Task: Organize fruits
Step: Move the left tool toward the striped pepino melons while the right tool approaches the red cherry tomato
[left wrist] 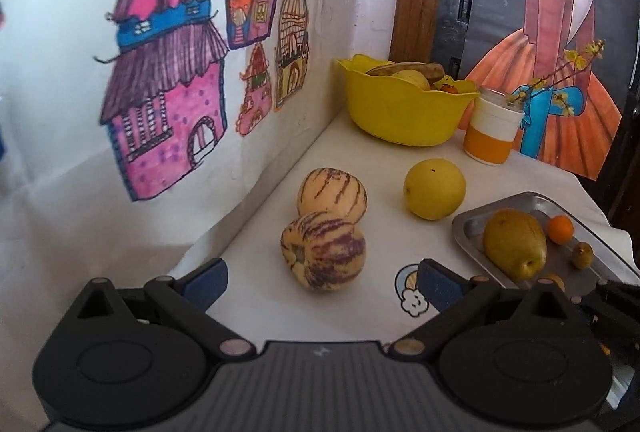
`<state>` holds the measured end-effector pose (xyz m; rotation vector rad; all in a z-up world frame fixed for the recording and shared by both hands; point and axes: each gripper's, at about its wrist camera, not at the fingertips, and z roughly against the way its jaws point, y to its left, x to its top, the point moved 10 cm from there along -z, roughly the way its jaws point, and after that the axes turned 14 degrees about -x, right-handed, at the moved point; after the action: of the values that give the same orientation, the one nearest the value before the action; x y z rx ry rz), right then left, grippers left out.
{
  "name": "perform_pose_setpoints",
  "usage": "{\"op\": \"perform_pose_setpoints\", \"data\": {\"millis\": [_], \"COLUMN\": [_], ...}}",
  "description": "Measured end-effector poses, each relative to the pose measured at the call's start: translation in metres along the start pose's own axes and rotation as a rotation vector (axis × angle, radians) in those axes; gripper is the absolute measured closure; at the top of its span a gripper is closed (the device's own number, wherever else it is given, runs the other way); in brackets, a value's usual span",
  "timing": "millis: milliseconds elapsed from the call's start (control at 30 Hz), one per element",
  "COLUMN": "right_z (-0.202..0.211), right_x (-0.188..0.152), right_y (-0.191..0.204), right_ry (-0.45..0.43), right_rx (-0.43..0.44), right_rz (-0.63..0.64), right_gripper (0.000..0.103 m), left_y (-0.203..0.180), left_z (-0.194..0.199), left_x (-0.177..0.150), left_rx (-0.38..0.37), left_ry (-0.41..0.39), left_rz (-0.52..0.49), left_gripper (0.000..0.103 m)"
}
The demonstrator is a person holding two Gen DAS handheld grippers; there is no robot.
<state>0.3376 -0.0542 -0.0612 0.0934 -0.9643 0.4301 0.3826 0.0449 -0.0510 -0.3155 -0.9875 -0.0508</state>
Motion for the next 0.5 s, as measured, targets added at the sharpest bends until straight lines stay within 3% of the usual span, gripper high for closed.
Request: {"op": "perform_pose_setpoints", "data": {"millis": [167, 500], "right_z": [-0.007, -0.018], "right_x": [0.0, 0.0], "right_y": [0.002, 0.0], "right_ry": [0.005, 0.032], "right_rx": [0.012, 0.025], "right_rz": [0.0, -0.033], "right_gripper": [0.031, 0.054], "left_y": [0.002, 0.013], "left_z": [-0.011, -0.024], "left_x": [0.003, 0.001], "left_rx": [0.002, 0.008], "left_ry": [-0.006, 0.02], "left_rz": [0.011, 0.057], "left_gripper": [0.004, 0.015]}}
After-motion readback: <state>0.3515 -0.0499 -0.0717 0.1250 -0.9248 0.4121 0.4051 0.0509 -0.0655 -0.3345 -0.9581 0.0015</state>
